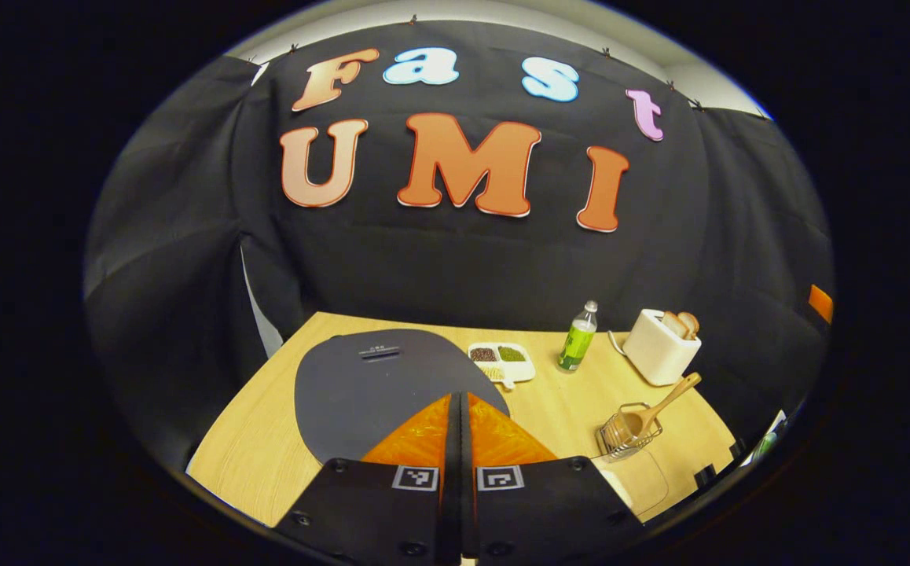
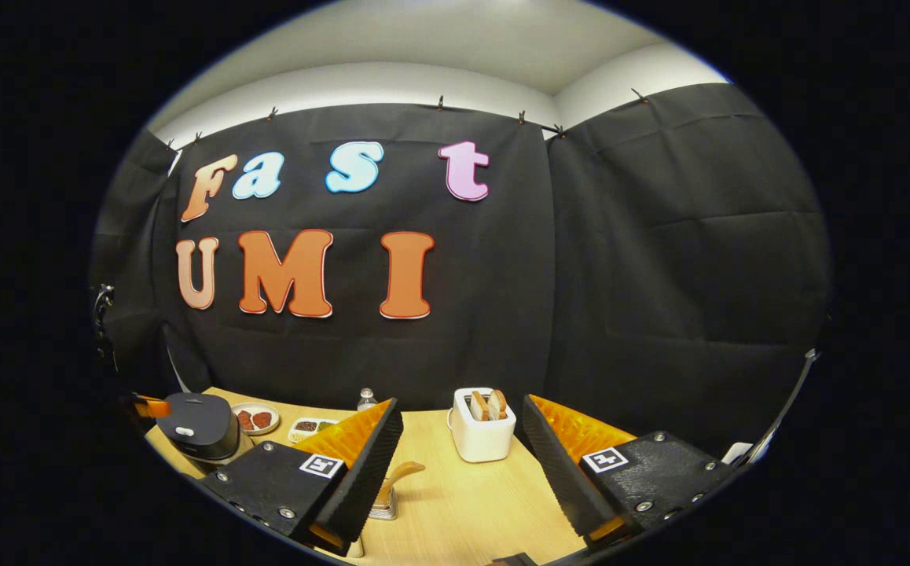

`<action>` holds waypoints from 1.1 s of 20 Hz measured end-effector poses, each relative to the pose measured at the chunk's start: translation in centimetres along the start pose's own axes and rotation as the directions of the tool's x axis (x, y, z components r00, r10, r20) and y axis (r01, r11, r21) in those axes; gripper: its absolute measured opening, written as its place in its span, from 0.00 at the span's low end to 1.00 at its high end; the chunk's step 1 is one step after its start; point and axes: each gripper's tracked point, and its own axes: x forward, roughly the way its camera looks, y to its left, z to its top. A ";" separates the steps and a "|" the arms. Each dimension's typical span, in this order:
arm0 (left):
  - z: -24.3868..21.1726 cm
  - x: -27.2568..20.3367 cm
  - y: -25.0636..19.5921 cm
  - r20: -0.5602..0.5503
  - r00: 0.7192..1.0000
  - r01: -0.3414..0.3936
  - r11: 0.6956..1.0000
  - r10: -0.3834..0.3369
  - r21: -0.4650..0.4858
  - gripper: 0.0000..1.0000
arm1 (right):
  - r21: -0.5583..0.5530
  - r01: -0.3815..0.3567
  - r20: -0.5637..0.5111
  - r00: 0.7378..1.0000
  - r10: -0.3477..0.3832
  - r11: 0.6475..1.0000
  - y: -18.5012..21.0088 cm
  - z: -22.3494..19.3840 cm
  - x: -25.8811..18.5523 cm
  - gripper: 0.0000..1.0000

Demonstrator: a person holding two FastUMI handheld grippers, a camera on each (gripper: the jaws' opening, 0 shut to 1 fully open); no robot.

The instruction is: Close the left gripper, press the button to open the rice cooker; take a wooden spoon from the chopstick holder with the right hand, scoop a spoonful of rice and pour it into the rice cooker, then put the wooden spoon back into the chopstick holder.

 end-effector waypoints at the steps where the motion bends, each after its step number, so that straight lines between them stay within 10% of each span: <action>1: -1.0 0.9 0.3 -0.025 1.000 -0.008 1.000 0.008 -0.006 0.04 | -0.005 0.010 -0.008 1.000 -0.010 1.000 -0.4 -0.4 -0.1 0.95; 14: -5.2 2.7 1.0 -0.143 0.990 -0.001 0.998 -0.008 -0.059 0.05 | 0.012 0.001 -0.080 0.997 0.000 1.000 -0.9 -2.7 1.1 0.95; 22: -4.7 2.0 0.4 -0.140 0.989 -0.046 0.996 0.056 0.075 0.04 | 0.014 -0.039 -0.069 0.997 0.040 0.999 -1.1 -2.7 0.8 0.95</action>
